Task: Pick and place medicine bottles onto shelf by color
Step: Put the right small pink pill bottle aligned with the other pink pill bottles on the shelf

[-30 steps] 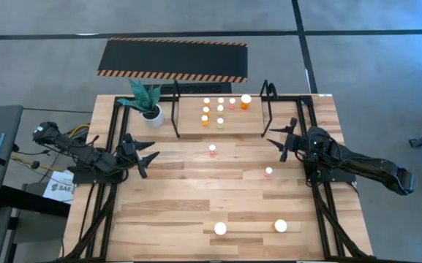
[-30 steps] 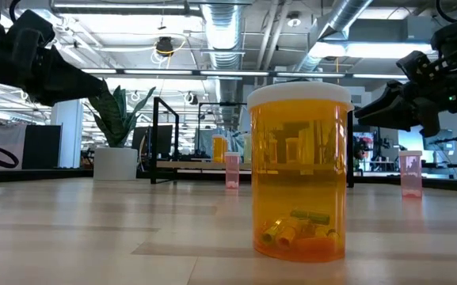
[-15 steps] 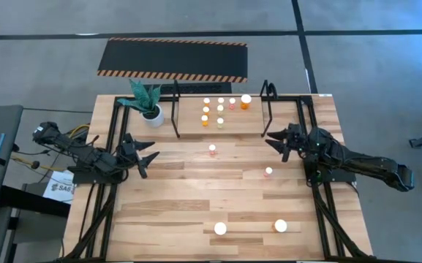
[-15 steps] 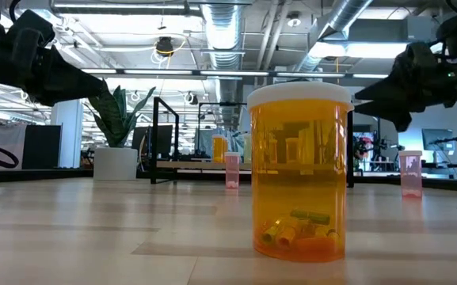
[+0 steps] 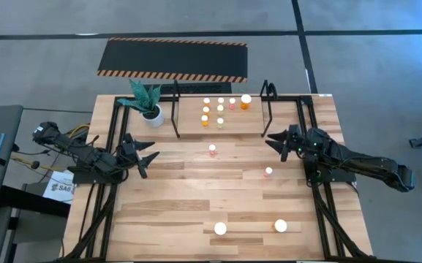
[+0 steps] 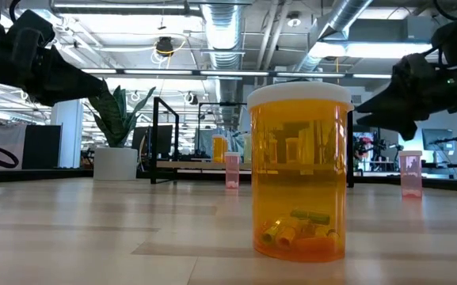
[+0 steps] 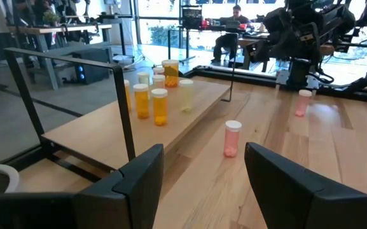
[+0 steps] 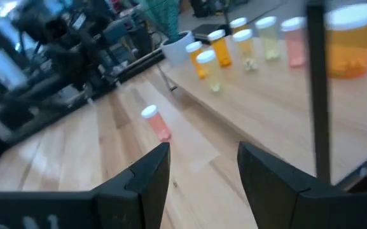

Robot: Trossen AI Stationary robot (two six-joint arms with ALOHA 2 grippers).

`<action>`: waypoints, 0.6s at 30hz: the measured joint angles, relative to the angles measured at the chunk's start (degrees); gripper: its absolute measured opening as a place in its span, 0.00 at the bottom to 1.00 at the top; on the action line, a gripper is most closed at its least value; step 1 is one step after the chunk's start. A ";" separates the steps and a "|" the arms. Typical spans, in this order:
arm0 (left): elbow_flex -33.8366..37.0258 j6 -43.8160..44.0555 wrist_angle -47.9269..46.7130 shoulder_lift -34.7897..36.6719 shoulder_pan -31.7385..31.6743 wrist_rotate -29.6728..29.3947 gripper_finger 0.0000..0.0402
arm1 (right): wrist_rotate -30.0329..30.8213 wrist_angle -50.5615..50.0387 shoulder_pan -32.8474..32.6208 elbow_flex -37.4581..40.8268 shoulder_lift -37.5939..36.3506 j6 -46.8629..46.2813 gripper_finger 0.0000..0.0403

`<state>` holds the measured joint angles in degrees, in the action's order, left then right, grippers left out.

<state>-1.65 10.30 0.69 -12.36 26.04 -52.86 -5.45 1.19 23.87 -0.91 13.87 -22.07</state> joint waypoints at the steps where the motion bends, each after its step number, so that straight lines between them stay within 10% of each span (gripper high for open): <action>1: 0.00 0.00 0.02 0.00 0.00 0.00 0.52 | 0.63 0.36 0.15 0.01 0.00 -0.72 0.51; 18: 0.00 0.00 0.01 0.00 0.02 0.00 0.52 | 5.44 3.32 -1.99 0.13 1.19 -30.17 0.51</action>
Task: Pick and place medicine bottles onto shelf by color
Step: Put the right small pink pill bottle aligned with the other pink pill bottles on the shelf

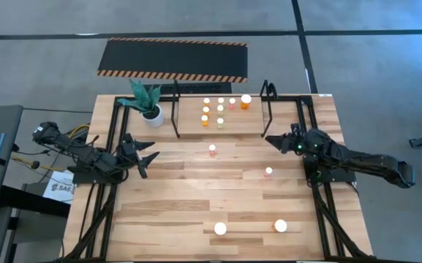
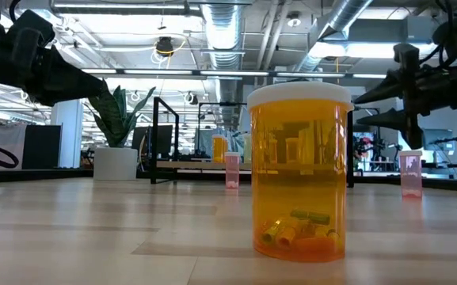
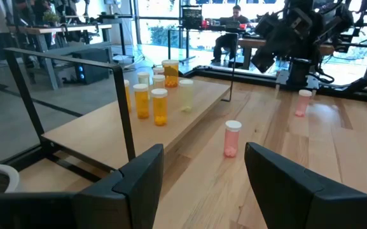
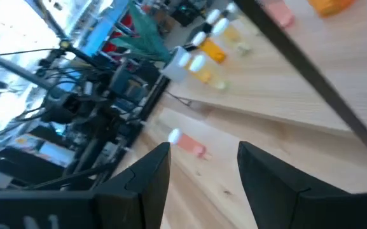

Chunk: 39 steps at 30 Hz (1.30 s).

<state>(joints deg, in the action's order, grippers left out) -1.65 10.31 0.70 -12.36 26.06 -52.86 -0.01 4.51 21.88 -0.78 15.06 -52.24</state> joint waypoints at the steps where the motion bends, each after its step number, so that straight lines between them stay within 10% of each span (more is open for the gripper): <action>1: 0.00 0.01 0.00 0.00 0.00 0.00 0.52 | 0.13 0.64 -0.66 0.00 -0.02 0.00 0.51; 15: 0.00 0.00 0.01 0.00 0.00 0.00 0.52 | 16.16 9.09 -16.30 -3.94 0.38 17.57 0.57; 24: 0.00 0.00 -0.01 -0.02 0.00 0.00 0.52 | 19.95 -3.10 -21.43 -15.79 10.61 19.38 0.58; 39: 0.00 0.00 0.01 -0.02 0.00 0.00 0.52 | 14.21 -61.13 -23.73 -46.22 37.98 -22.90 0.58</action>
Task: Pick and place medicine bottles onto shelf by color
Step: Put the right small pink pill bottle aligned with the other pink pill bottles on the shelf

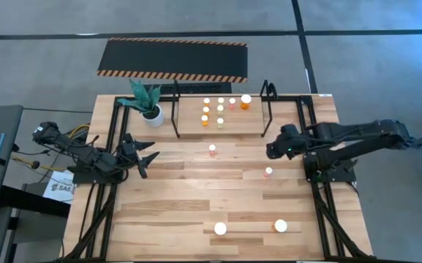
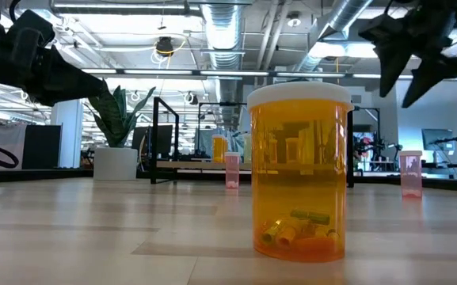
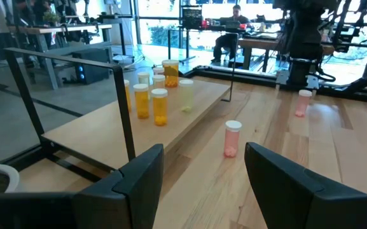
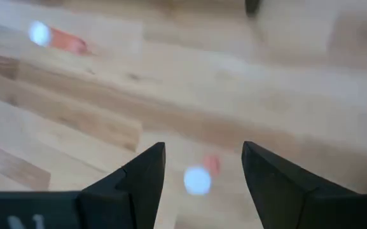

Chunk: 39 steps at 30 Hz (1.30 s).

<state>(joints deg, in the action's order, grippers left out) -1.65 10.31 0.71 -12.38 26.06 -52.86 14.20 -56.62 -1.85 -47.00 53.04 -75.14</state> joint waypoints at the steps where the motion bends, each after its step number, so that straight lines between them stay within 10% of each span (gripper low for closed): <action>1: 0.00 0.00 -0.01 0.00 -0.01 -0.01 0.52 | -1.31 -1.79 -0.44 -1.42 1.74 -2.64 0.58; 20: 0.00 0.00 -0.02 0.00 -0.01 -0.01 0.52 | -13.20 -5.32 -8.20 -7.49 23.84 -14.65 0.58; 39: 0.00 0.00 -0.01 0.00 -0.02 -0.02 0.52 | -14.54 -3.32 -7.78 -7.50 25.07 -12.41 0.72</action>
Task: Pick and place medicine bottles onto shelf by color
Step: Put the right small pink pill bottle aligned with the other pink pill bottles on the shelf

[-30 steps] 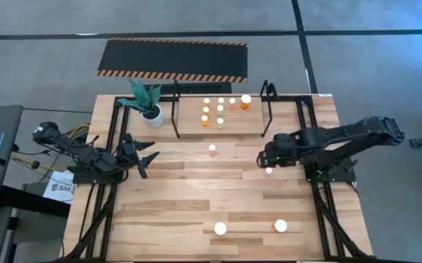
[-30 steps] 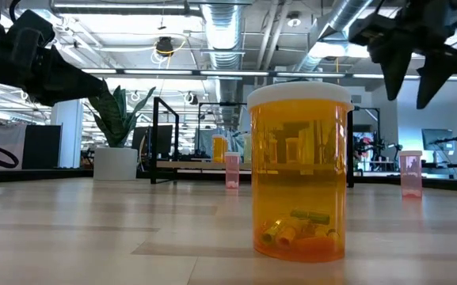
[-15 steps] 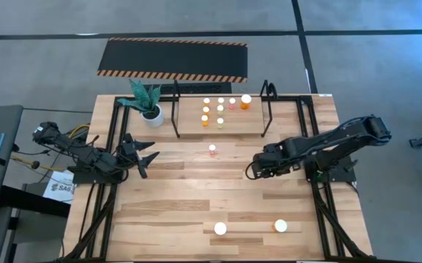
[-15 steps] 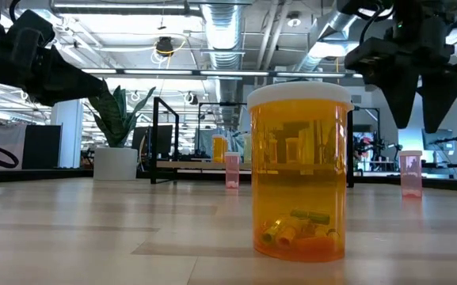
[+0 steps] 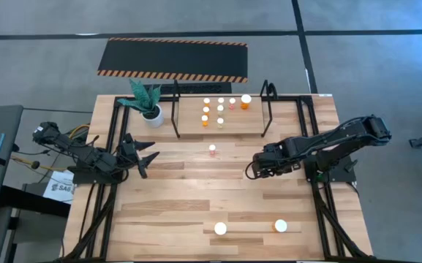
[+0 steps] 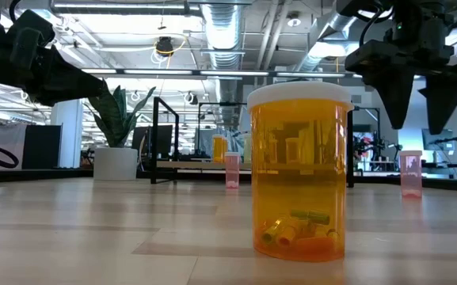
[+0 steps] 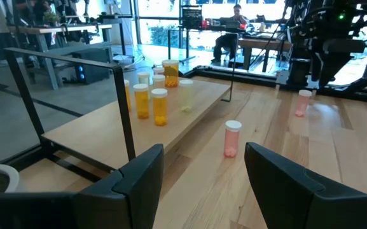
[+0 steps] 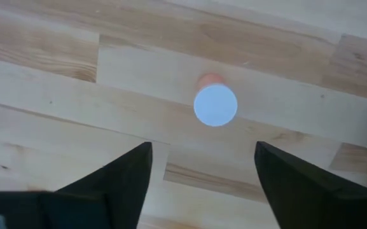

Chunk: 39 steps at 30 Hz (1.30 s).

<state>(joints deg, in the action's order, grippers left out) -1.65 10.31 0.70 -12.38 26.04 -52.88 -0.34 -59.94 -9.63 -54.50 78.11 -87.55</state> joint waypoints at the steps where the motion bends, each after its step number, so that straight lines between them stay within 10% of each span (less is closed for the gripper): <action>1: 0.00 0.01 0.01 0.00 0.01 0.00 0.52 | 0.02 0.00 0.00 0.00 0.00 0.00 0.74; 13: 0.00 0.00 -0.01 0.00 0.02 0.00 0.52 | 0.23 4.75 0.07 4.28 0.00 0.05 0.99; 39: 0.00 0.00 0.01 0.02 0.00 0.00 0.52 | 0.51 14.76 4.16 11.20 3.24 4.37 0.87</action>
<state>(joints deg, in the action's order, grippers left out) -1.65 10.31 0.71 -12.36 26.04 -52.88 0.17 -45.18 -5.47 -43.30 81.34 -83.18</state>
